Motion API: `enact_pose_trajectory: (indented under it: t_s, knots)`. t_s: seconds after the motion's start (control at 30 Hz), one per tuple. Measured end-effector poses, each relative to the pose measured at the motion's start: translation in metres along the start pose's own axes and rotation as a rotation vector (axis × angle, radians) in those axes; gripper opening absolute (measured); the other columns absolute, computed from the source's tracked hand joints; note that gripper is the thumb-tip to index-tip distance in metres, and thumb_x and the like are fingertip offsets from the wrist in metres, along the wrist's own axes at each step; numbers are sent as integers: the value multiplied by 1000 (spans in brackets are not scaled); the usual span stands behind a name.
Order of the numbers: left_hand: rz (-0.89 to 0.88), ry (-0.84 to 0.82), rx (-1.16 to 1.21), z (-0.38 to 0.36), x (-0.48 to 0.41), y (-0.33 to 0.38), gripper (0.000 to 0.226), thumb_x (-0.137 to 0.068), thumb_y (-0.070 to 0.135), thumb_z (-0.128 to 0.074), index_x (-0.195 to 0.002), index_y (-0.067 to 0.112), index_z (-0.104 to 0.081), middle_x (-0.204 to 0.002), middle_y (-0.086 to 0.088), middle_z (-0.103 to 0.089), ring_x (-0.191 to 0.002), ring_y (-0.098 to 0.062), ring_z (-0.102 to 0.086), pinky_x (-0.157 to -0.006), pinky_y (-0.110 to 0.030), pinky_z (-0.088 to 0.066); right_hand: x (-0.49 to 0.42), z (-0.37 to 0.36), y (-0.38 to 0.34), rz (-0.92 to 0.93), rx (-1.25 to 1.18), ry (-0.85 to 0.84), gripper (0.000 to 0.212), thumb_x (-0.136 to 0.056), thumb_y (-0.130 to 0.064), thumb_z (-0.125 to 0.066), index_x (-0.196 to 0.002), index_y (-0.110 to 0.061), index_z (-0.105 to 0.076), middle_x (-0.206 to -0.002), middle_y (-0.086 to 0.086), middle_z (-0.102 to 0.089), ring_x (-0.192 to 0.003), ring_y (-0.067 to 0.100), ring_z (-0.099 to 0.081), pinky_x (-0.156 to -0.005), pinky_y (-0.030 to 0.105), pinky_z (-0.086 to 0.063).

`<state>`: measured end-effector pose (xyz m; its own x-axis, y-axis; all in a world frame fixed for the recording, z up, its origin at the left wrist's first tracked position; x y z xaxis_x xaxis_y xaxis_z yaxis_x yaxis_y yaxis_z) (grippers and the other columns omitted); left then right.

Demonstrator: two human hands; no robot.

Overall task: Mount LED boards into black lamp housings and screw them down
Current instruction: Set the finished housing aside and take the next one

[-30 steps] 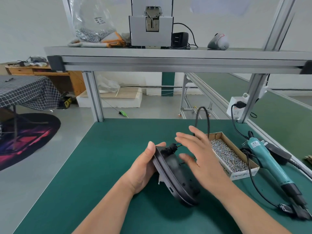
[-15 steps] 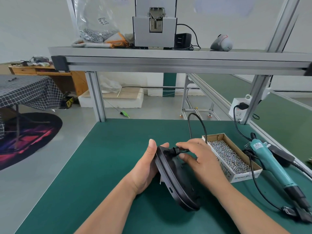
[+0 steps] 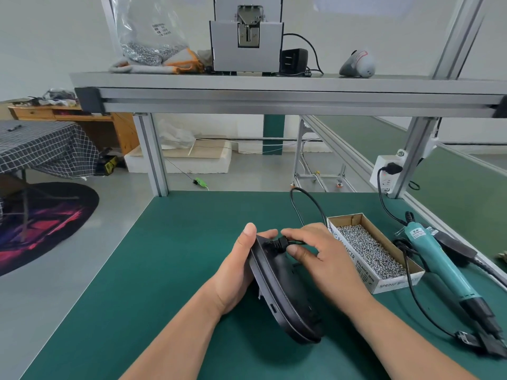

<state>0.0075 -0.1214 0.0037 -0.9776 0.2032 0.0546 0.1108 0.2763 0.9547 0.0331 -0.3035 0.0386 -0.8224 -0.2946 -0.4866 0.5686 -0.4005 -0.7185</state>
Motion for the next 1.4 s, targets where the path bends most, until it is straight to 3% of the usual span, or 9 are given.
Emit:
enact_pose_trajectory:
  t_s: [0.23,0.33,0.47,0.53,0.7,1.0,1.17,1.27,1.4]
  knots:
    - [-4,5,14,-5,-3,-1,91,-86,78,-53,-148,10,-57,-144,-13,-67,-137,-31,-62,-122,-55,-39,-1,1,-7,41,5,39,51,-88,-25,-78,-113,-68,-68,-109,-22,-63,-108,4,-61,-89,8,-39]
    - [-10,16,34,-7,-4,1,90,-85,76,-54,-146,10,-59,-143,-13,-68,-136,-32,-62,-118,-53,-44,-1,1,-5,42,-36,76,40,-86,-26,-78,-112,-56,-74,-103,-19,-66,-104,5,-63,-87,8,-40]
    - [-14,32,29,-6,-5,0,79,-94,68,-48,-146,9,-60,-143,-15,-68,-137,-33,-61,-116,-49,-46,-1,1,-9,81,-79,75,61,-89,-13,-80,-104,-71,-69,-96,-11,-67,-100,9,-64,-86,12,-42]
    - [-19,42,36,-7,-5,1,78,-93,68,-50,-144,10,-61,-141,-13,-69,-136,-31,-63,-112,-45,-49,-1,2,-11,117,-69,86,54,-89,-21,-78,-104,-72,-68,-90,-5,-67,-97,11,-63,-85,14,-43]
    - [-18,35,42,-7,-5,2,87,-88,73,-53,-147,10,-59,-143,-20,-66,-134,-35,-63,-113,-49,-50,-4,-2,-11,195,54,60,30,-91,-18,-72,-116,-33,-80,-82,-2,-67,-95,16,-57,-86,17,-41]
    - [-20,23,54,-9,-4,2,84,-88,73,-54,-143,10,-63,-137,-22,-69,-130,-36,-65,-107,-43,-54,-5,-10,-21,453,386,99,31,-97,-12,-66,-123,-28,-66,-82,-9,-63,-89,20,-48,-85,20,-42]
    - [-54,4,49,-5,-6,-2,80,-102,66,-41,-142,-1,-58,-140,-30,-63,-130,-42,-62,-116,-55,-47,-1,-10,-12,291,317,82,29,-98,-17,-66,-125,-17,-76,-103,-10,-70,-103,23,-53,-93,43,-46]
    - [-53,48,62,-4,-5,0,84,-91,74,-52,-140,6,-63,-140,-24,-66,-130,-39,-64,-109,-48,-53,5,-4,-19,248,281,178,36,-95,-17,-70,-130,-13,-72,-130,-7,-66,-123,19,-51,-110,32,-40]
    - [-94,106,50,-2,-6,3,76,-81,78,-61,-136,26,-69,-138,-3,-63,-128,-24,-66,-109,-44,-53,17,11,-26,105,64,237,21,-98,-37,-64,-116,-28,-70,-111,-16,-67,-107,13,-64,-90,20,-48]
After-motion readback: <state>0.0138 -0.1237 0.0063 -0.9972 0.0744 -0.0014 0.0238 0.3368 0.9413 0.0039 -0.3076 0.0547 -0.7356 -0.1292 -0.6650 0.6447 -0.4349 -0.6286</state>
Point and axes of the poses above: each hand's wrist, its own x-axis away from the middle knuckle, its own z-axis out of the back of the hand, y = z × x, the point moved 4 cm from there along -x, towards the middle knuckle
